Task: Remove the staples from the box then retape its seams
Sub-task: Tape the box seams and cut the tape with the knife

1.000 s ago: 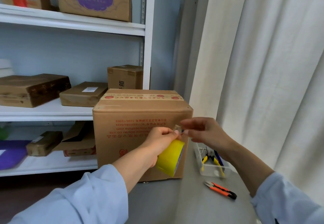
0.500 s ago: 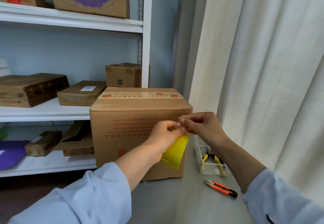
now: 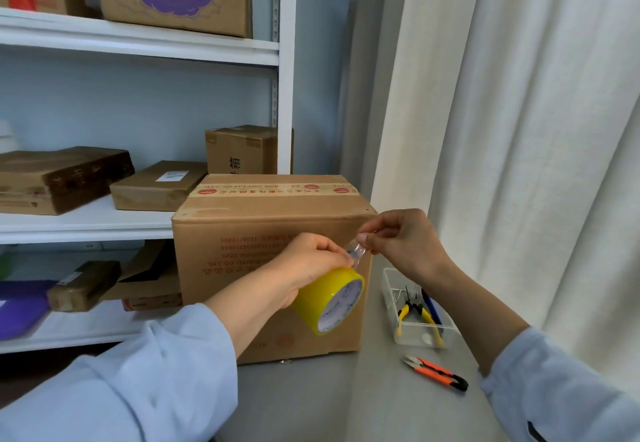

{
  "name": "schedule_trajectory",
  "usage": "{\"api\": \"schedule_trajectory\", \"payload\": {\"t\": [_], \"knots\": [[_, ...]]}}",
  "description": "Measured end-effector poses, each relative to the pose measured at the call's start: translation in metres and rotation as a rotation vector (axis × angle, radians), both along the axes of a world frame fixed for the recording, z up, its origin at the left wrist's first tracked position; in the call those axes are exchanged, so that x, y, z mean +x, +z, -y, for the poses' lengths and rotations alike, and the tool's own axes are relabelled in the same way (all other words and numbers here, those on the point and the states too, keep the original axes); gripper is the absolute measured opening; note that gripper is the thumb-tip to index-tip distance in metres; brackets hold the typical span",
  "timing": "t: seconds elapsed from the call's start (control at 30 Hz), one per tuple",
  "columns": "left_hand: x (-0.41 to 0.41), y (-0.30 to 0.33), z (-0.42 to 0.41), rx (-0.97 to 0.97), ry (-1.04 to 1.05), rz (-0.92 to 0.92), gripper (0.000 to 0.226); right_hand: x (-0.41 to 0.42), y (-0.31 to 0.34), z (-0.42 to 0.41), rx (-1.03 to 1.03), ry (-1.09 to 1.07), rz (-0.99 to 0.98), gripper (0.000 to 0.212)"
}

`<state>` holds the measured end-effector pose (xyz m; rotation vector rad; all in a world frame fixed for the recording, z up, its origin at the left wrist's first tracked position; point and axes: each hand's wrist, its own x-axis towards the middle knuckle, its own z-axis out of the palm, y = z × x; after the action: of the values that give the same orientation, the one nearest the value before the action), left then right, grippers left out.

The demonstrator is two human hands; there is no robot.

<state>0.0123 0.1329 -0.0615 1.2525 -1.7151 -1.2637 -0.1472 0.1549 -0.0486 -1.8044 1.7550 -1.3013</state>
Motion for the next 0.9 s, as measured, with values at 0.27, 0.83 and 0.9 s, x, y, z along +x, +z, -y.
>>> {"api": "schedule_trajectory", "payload": {"t": [0.27, 0.83, 0.9], "knots": [[-0.008, -0.003, 0.002, -0.031, 0.031, 0.022, 0.014, 0.012, 0.002, -0.004, -0.026, -0.142, -0.303, 0.016], [-0.012, -0.013, -0.004, 0.048, 0.044, -0.073, 0.022, 0.010, 0.013, -0.001, -0.133, -0.066, -0.354, 0.012], [-0.012, -0.014, -0.005, 0.047, 0.025, -0.111, 0.018, 0.005, 0.015, 0.000, -0.111, -0.053, -0.345, 0.016]]}}
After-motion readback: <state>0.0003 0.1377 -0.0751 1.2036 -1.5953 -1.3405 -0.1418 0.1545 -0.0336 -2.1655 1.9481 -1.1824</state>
